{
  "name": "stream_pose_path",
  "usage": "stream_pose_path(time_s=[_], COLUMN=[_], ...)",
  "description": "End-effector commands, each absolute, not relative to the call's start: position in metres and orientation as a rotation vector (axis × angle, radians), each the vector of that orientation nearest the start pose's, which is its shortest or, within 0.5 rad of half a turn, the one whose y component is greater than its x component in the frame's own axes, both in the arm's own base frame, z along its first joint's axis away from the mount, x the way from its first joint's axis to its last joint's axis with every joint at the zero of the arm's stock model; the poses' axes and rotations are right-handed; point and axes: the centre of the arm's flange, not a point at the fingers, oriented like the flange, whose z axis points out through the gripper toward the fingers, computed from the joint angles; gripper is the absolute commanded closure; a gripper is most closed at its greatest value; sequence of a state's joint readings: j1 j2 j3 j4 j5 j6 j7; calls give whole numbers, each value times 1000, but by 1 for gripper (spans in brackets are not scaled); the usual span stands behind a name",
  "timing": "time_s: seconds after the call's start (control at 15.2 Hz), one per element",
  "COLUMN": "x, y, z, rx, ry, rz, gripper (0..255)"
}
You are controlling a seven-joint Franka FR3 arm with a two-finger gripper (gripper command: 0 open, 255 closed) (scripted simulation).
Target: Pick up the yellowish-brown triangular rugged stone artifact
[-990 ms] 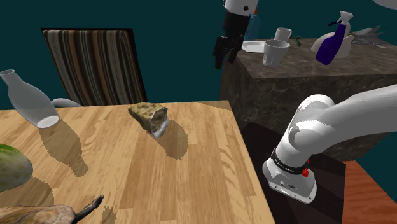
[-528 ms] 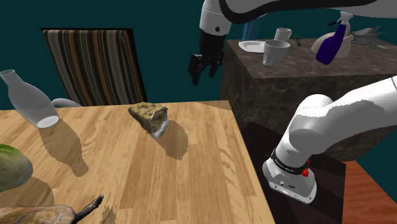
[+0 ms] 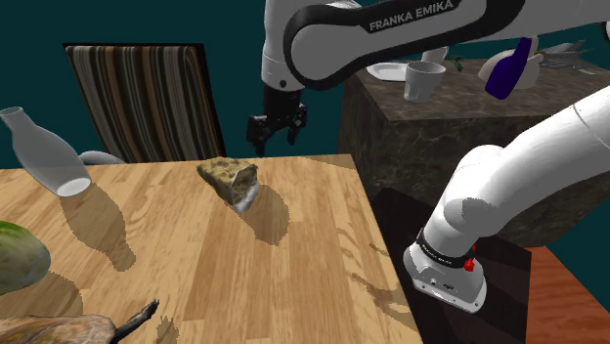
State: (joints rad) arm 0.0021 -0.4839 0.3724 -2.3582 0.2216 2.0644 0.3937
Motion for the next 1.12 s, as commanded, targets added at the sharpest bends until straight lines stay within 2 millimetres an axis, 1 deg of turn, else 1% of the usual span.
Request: stream_pose_path(time_s=[0.0, 0.53, 0.59, 0.99, 1.06], x=[402, 456, 459, 459, 459], y=[200, 276, 279, 279, 279], z=[498, 446, 444, 412, 404], rx=[-3034, -3034, -3034, -3034, -3034], ry=[232, 336, 340, 340, 340], rz=[-232, -272, -274, -273, -273], gripper=[0, 0, 0, 0, 0])
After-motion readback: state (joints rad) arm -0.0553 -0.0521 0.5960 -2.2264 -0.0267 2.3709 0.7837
